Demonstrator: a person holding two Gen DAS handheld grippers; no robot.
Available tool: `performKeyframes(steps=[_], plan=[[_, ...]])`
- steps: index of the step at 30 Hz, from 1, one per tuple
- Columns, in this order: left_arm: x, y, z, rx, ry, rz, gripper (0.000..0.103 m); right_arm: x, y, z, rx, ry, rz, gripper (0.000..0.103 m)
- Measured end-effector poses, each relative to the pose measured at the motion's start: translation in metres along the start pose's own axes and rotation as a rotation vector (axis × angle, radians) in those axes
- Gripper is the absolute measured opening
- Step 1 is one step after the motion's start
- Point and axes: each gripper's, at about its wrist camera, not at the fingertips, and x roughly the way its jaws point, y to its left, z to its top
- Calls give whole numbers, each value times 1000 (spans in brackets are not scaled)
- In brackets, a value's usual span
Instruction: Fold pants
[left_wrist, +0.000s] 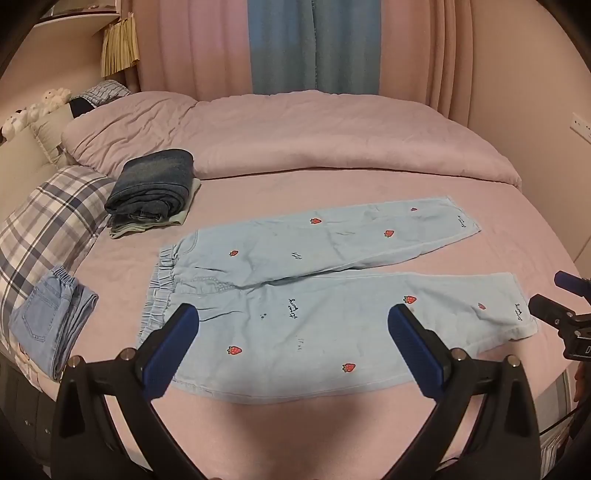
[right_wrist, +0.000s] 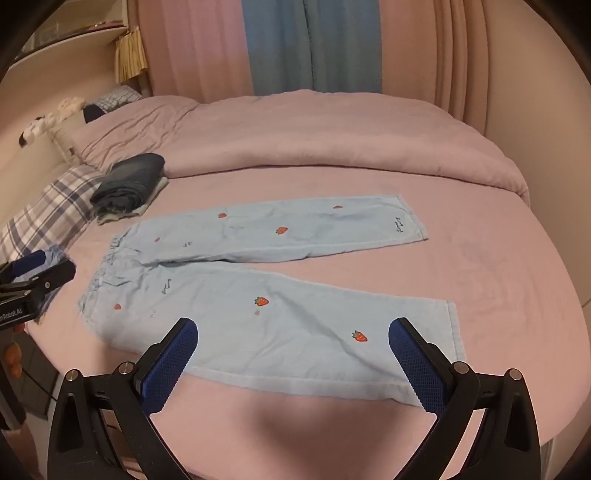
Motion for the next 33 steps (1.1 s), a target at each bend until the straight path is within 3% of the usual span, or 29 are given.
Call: performKeyframes(steps=[33], plan=[[6,-3,-2,51,-4,8,102,1,-6,-1,13,-1,-17,103]])
